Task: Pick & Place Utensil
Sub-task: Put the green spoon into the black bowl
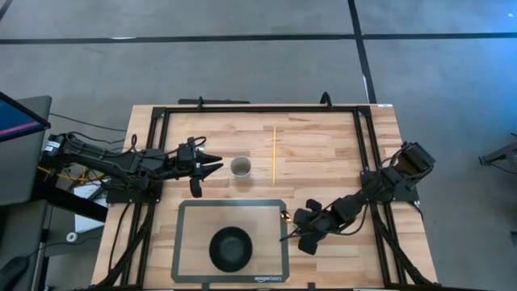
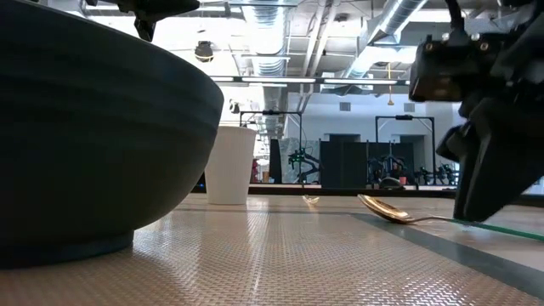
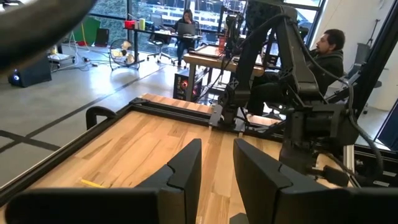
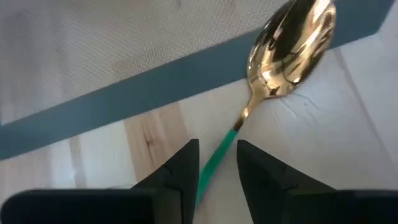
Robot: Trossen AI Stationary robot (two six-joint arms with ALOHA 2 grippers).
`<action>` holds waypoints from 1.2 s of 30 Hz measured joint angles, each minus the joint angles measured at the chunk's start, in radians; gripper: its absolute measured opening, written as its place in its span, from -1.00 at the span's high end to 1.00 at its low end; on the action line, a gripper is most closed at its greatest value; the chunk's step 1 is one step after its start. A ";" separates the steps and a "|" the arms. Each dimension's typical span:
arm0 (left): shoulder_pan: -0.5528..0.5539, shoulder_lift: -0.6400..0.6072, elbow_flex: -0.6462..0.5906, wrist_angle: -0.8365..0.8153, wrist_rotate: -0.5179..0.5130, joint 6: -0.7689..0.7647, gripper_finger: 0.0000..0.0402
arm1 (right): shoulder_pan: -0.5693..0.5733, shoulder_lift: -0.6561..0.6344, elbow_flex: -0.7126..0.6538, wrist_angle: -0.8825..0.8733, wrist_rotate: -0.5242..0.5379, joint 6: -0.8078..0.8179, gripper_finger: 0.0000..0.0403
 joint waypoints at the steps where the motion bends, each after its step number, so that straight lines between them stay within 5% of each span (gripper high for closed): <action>1: 0.000 0.000 0.000 0.000 0.000 0.000 0.53 | 0.002 0.011 0.000 0.018 0.005 0.000 0.49; 19: 0.000 0.000 0.000 -0.008 0.000 0.001 0.53 | 0.019 0.128 0.010 0.068 0.196 -0.043 0.74; 25: 0.000 0.000 0.000 -0.008 0.000 0.002 0.53 | 0.019 0.085 0.007 -0.047 0.205 -0.026 0.96; 36: 0.000 0.000 0.000 -0.008 0.000 0.004 0.53 | 0.028 -0.002 0.000 -0.231 0.186 0.038 0.98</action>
